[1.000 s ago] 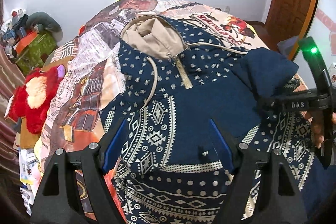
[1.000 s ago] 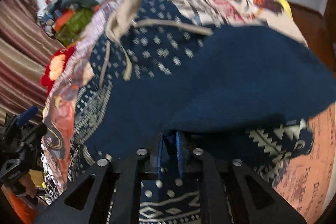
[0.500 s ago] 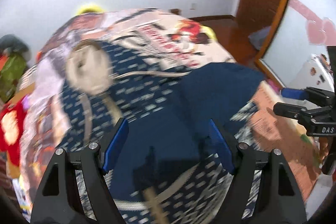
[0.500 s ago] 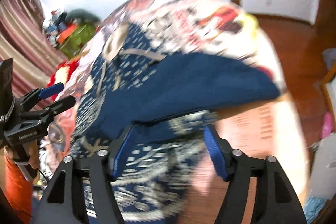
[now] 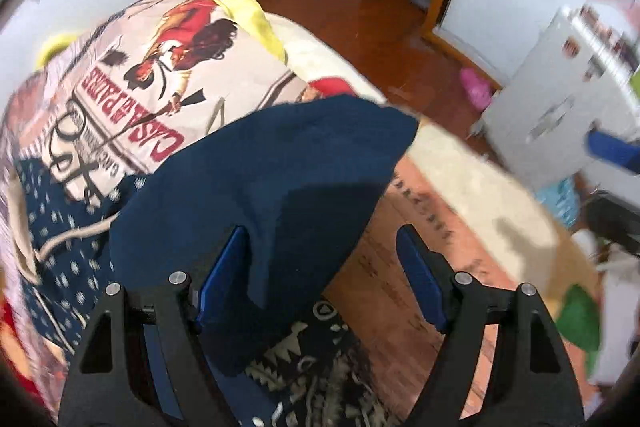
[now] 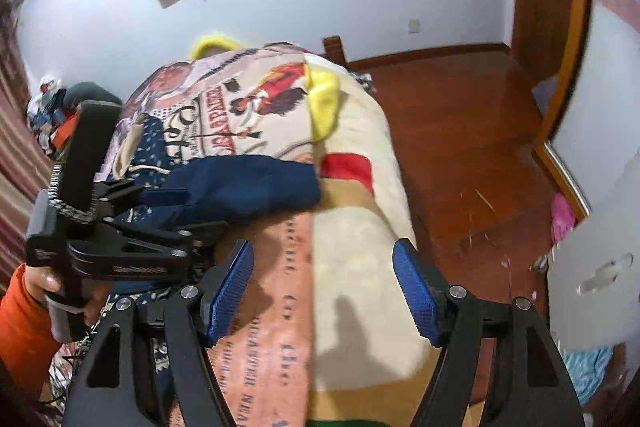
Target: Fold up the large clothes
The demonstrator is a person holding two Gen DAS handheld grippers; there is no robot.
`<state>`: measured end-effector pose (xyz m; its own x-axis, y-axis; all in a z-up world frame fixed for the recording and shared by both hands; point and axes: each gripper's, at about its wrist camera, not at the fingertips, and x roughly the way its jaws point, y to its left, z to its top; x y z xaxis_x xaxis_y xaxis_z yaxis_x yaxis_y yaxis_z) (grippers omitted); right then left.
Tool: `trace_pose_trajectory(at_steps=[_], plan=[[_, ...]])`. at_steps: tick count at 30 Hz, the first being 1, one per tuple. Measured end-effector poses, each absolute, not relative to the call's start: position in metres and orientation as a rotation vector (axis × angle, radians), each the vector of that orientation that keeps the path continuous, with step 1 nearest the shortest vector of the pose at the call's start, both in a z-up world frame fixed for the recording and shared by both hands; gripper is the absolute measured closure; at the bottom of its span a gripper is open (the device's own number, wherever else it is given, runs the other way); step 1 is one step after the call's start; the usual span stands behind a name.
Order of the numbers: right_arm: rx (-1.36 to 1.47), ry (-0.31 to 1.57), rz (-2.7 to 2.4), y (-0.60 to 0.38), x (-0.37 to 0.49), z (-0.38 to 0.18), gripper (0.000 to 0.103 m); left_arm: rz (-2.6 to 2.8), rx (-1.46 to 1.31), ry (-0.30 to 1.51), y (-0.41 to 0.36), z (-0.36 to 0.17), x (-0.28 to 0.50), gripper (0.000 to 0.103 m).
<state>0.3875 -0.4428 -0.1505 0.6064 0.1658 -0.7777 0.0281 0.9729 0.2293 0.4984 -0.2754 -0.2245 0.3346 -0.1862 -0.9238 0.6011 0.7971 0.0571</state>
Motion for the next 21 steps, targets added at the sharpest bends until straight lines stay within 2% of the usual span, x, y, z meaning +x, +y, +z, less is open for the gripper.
trace_pose_trajectory(at_steps=[3,5,7,9,12,17,21], plan=[[0.242,0.929,0.082,-0.444,0.388,-0.16,0.033,-0.487,0.506,1.08,-0.283,-0.236,0.499,0.026],[0.245,0.931,0.088,-0.443,0.39,-0.164,0.033,-0.474,0.459,1.049,-0.279,-0.232,0.5,0.044],[0.245,0.93,0.094,-0.44,0.39,-0.166,0.033,-0.447,0.419,1.051,-0.275,-0.229,0.506,0.073],[0.242,0.933,0.105,-0.436,0.392,-0.169,0.033,-0.419,0.386,1.051,-0.271,-0.226,0.512,0.092],[0.231,0.933,0.119,-0.43,0.39,-0.169,0.033,-0.419,0.317,1.026,-0.259,-0.212,0.514,0.096],[0.204,0.93,0.14,-0.417,0.393,-0.165,0.033,-0.425,0.197,0.92,-0.217,-0.157,0.504,0.096],[0.218,0.938,0.185,-0.401,0.402,-0.161,0.033,-0.387,0.11,0.86,-0.159,-0.118,0.494,0.097]])
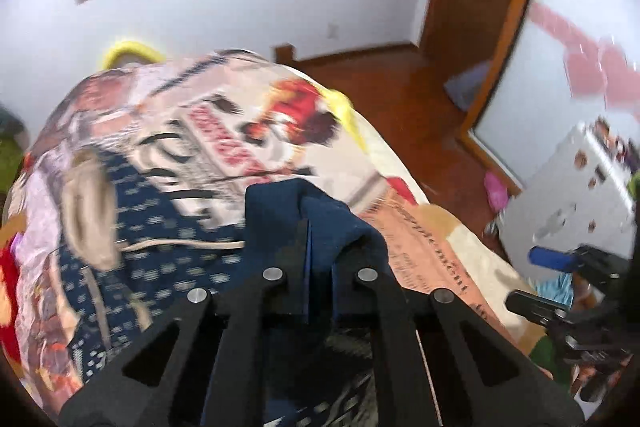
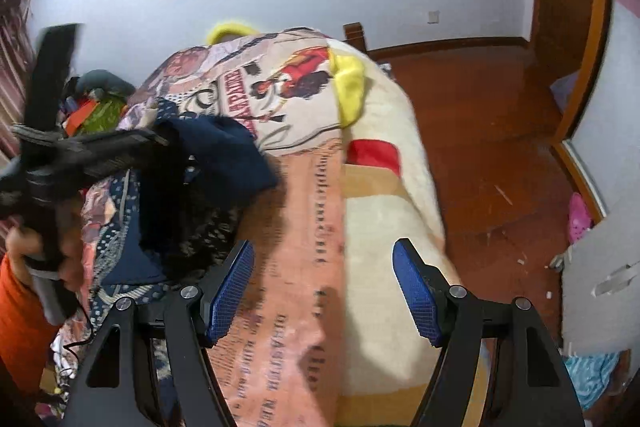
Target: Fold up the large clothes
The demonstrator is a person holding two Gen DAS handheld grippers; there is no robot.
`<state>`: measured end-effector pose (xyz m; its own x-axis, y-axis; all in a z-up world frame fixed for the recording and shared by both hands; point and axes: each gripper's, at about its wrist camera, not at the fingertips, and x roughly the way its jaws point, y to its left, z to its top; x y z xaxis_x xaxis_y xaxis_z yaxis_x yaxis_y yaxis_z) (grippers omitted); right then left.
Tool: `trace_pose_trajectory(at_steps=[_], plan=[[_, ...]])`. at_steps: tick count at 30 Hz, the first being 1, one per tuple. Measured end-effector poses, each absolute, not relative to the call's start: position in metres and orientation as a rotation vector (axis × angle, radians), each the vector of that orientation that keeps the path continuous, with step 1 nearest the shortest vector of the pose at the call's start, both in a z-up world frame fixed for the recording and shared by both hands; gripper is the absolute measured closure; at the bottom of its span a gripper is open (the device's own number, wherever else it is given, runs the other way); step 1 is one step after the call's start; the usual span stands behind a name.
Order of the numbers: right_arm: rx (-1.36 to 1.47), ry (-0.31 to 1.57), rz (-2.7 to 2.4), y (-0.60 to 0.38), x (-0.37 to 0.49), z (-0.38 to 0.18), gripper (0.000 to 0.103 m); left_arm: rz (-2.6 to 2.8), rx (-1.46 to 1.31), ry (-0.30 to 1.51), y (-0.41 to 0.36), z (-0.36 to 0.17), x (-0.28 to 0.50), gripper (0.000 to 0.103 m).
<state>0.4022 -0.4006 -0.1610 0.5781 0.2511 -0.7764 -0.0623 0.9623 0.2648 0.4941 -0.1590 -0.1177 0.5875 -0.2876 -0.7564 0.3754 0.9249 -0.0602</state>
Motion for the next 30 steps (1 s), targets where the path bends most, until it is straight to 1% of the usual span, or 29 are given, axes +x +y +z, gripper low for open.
trace_pose_trajectory(at_steps=[3,6,11,18,22,23,24,25,26,27,28,30], plan=[[0.197,0.946,0.221,-0.378,0.412,-0.159,0.033,-0.336,0.039,0.847,-0.099,-0.104,0.487,0.097],[0.161,0.959,0.263,-0.351,0.422,-0.16,0.033,-0.283,0.013,0.852,-0.051,-0.108,0.479,0.097],[0.084,1.012,0.322,-0.301,0.446,-0.175,0.033,-0.181,-0.048,0.965,0.022,-0.153,0.471,0.097],[0.013,1.129,0.311,-0.251,0.478,-0.222,0.033,-0.087,-0.092,1.05,0.086,-0.217,0.448,0.096],[0.012,1.169,0.342,-0.236,0.478,-0.236,0.033,-0.045,-0.11,1.099,0.114,-0.25,0.429,0.096],[-0.002,1.169,0.35,-0.232,0.478,-0.237,0.032,-0.038,-0.13,1.125,0.12,-0.26,0.425,0.094],[-0.029,1.166,0.357,-0.227,0.476,-0.238,0.031,-0.029,-0.149,1.152,0.126,-0.269,0.422,0.088],[-0.058,1.164,0.362,-0.222,0.475,-0.24,0.031,-0.021,-0.176,1.186,0.133,-0.28,0.418,0.08],[-0.087,1.161,0.363,-0.217,0.473,-0.242,0.031,-0.016,-0.208,1.214,0.14,-0.29,0.413,0.073],[-0.109,1.157,0.36,-0.213,0.472,-0.243,0.031,-0.012,-0.222,1.221,0.143,-0.294,0.41,0.063],[-0.137,1.151,0.357,-0.21,0.47,-0.244,0.031,-0.005,-0.235,1.223,0.148,-0.298,0.405,0.055],[-0.165,1.146,0.358,-0.207,0.469,-0.246,0.03,-0.003,-0.242,1.214,0.153,-0.298,0.398,0.051]])
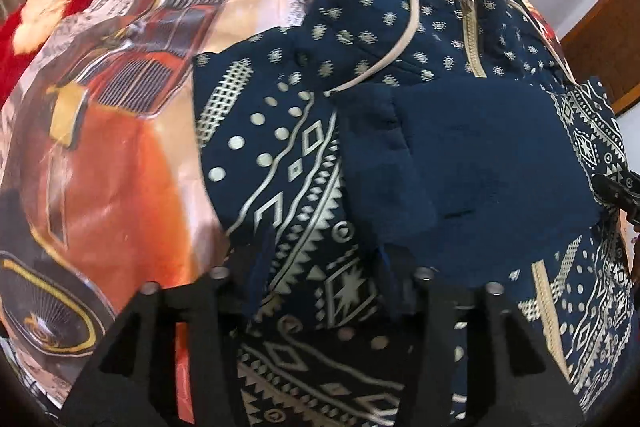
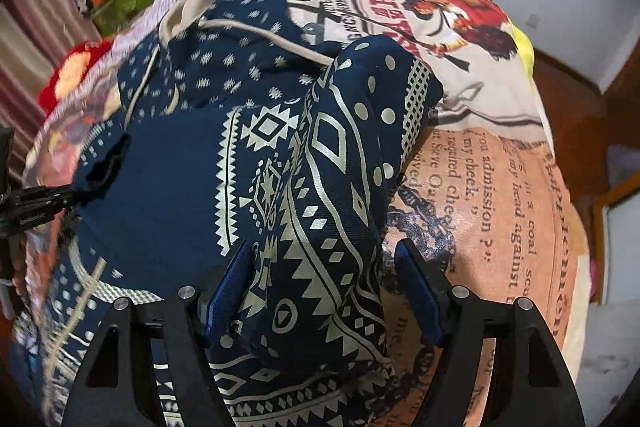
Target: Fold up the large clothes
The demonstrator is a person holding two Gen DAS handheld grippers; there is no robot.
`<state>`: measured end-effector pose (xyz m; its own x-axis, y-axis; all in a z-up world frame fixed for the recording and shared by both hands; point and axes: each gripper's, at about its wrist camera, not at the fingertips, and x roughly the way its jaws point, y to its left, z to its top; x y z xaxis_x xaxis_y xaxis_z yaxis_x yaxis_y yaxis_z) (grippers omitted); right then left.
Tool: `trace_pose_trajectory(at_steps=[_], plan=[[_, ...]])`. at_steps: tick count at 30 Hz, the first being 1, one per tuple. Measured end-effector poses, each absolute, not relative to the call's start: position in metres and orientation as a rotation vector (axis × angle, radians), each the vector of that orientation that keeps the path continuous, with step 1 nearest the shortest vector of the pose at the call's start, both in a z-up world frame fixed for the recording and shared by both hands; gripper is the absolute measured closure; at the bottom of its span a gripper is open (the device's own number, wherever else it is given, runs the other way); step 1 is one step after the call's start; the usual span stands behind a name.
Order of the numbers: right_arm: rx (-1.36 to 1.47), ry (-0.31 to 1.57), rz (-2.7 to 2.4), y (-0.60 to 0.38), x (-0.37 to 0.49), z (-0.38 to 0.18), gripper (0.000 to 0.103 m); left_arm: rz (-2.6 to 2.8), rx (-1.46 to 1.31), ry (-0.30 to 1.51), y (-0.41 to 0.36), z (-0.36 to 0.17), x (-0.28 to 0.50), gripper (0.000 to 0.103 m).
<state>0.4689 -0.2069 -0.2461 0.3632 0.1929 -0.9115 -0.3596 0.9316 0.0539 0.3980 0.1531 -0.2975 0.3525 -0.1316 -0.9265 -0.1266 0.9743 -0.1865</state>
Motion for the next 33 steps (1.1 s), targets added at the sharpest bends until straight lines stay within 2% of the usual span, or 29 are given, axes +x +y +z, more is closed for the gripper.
trace_pose_trajectory(at_steps=[8,14,19,24,33], plan=[[-0.132,1.178,0.358,-0.213,0.47,-0.241,0.03,-0.015,-0.188,1.185,0.156,-0.261,0.381,0.045],[-0.097,1.123,0.366,-0.222,0.467,-0.213,0.03,-0.067,-0.148,1.143,0.133,-0.236,0.388,0.033],[-0.086,1.085,0.328,-0.226,0.482,-0.198,0.03,-0.113,-0.135,1.175,0.091,-0.252,0.417,0.031],[-0.029,1.17,0.293,-0.229,0.503,-0.224,0.03,-0.027,0.009,1.215,0.067,-0.282,0.446,0.031],[-0.153,1.119,0.329,-0.225,0.496,-0.241,0.03,0.242,0.225,1.167,0.131,-0.287,0.434,0.031]])
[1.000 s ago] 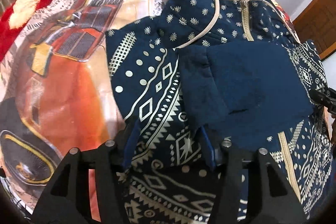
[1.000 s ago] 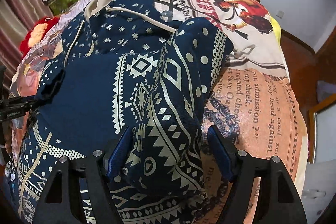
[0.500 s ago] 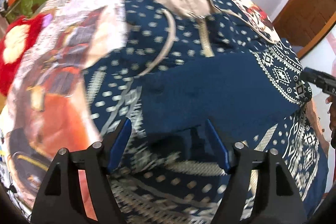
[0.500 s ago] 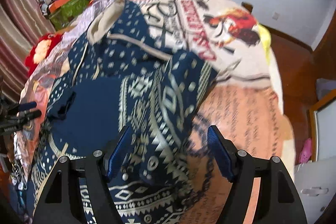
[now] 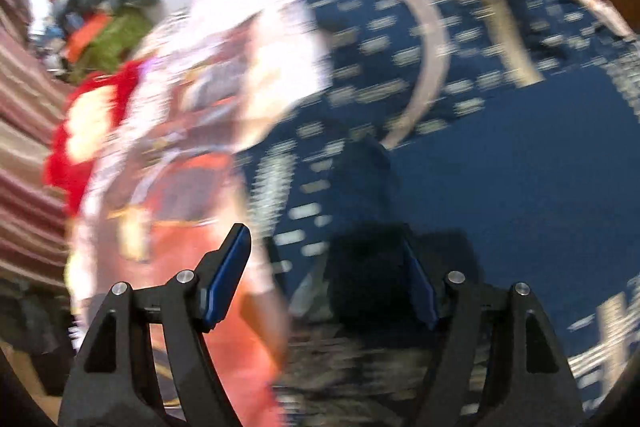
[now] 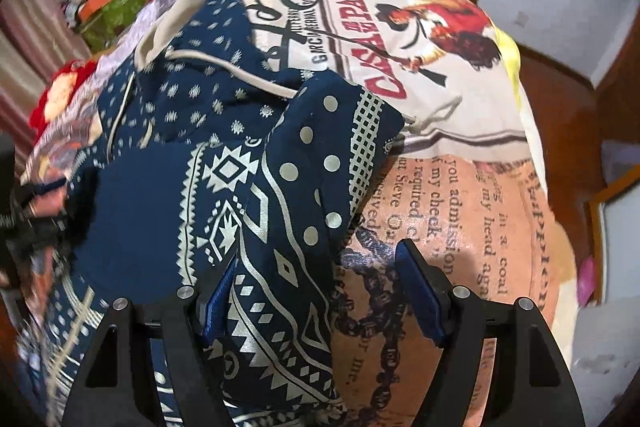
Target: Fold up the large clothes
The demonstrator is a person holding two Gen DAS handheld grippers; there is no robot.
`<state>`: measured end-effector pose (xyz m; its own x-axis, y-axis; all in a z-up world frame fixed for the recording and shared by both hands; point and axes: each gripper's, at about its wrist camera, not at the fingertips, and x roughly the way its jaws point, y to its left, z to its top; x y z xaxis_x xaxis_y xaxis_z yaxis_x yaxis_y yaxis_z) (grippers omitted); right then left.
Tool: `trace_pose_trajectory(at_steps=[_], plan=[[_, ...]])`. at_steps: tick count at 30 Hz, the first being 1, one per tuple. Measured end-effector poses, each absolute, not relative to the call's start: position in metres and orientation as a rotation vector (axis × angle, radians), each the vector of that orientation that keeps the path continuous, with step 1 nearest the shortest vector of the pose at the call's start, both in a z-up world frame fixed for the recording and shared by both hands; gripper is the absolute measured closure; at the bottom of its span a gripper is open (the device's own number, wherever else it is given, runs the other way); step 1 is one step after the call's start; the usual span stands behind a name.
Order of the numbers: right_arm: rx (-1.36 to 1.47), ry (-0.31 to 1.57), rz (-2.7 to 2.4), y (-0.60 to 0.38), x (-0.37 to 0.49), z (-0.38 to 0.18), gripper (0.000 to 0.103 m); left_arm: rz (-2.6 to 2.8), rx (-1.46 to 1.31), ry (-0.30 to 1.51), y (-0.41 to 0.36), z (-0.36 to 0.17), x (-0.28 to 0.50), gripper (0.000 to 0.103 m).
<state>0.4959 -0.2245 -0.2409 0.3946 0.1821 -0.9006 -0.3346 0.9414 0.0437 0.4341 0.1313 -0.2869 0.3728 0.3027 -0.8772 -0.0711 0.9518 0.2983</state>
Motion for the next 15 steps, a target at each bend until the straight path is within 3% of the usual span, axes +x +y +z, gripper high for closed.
trace_pose_trajectory(at_steps=[9,15], plan=[[-0.215,1.074,0.327,-0.235,0.483,-0.231,0.03,0.323,0.161,1.206,0.2,-0.291,0.401,0.031],[-0.16,1.083,0.291,-0.255,0.478,-0.212,0.03,0.259,0.075,1.132,0.193,-0.259,0.399,0.031]])
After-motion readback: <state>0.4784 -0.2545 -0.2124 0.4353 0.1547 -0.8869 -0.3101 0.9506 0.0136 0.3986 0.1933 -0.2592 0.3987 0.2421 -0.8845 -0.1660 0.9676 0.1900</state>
